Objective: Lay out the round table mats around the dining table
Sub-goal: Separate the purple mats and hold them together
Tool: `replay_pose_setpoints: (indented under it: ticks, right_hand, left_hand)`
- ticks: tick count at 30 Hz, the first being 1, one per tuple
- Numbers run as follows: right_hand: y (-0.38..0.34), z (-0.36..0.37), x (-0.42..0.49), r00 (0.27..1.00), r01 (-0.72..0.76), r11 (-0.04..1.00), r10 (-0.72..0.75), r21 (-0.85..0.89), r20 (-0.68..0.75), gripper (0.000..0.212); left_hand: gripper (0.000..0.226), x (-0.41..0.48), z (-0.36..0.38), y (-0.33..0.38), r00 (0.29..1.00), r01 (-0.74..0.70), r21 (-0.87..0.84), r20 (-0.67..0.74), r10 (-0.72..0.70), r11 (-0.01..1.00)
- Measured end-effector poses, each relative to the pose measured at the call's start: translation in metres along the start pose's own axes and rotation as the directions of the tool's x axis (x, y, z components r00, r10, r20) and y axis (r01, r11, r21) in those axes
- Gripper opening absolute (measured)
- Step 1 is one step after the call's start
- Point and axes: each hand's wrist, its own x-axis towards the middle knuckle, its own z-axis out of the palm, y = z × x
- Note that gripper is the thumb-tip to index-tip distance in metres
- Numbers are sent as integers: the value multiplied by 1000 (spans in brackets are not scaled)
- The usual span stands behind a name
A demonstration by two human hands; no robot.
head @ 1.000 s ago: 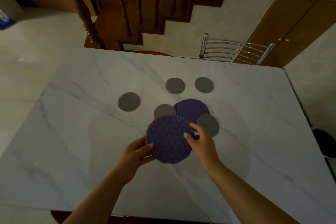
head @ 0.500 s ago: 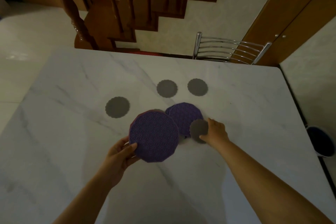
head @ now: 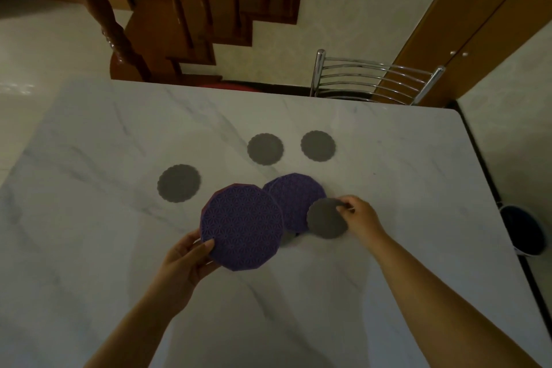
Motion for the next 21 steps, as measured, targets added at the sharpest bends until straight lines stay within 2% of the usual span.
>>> replay_pose_setpoints:
  ticks: [2,4,6,13,14,15,16,18,20,21]
  right_hand:
    - [0,-12,11,991,-67,970,91,235,-96,24]
    - [-3,-21,25,963,-117,912,202,394,-181,25]
    - [-6,-23,42,929,-168,840,310,516,-201,27]
    - [-4,-15,76,894,-285,772,428,568,-134,40]
    - [-5,-16,77,895,-310,791,430,527,-118,41]
    - [-7,-17,76,902,-336,847,415,411,-117,40]
    - [-8,-17,73,910,-352,904,391,245,-137,39]
    - [-14,-13,61,928,-313,947,288,-71,-237,45]
    - [-22,-5,47,961,-132,971,77,-197,-265,48]
    - [-25,2,42,976,-11,974,-40,-227,-216,51]
  left_hand:
    - [26,0,-1,0,1000,0,7,-9,0,1000]
    - [25,0,-2,-1,1000,0,6,-26,0,1000]
    - [26,-2,-3,-1,999,6,-1,-41,-6,1000]
    - [27,-4,-6,4,998,6,-27,-65,-8,1000]
    - [27,-4,-6,4,998,4,-31,-66,-7,1000]
    - [28,-4,-6,5,998,4,-35,-65,-6,999]
    - [28,-3,-6,6,998,4,-36,-63,-6,999]
    - [30,-3,-5,8,998,5,-38,-58,-8,999]
    - [30,-4,-5,8,998,4,-44,-57,-7,999]
    - [30,-4,-6,8,998,3,-47,-58,-6,999]
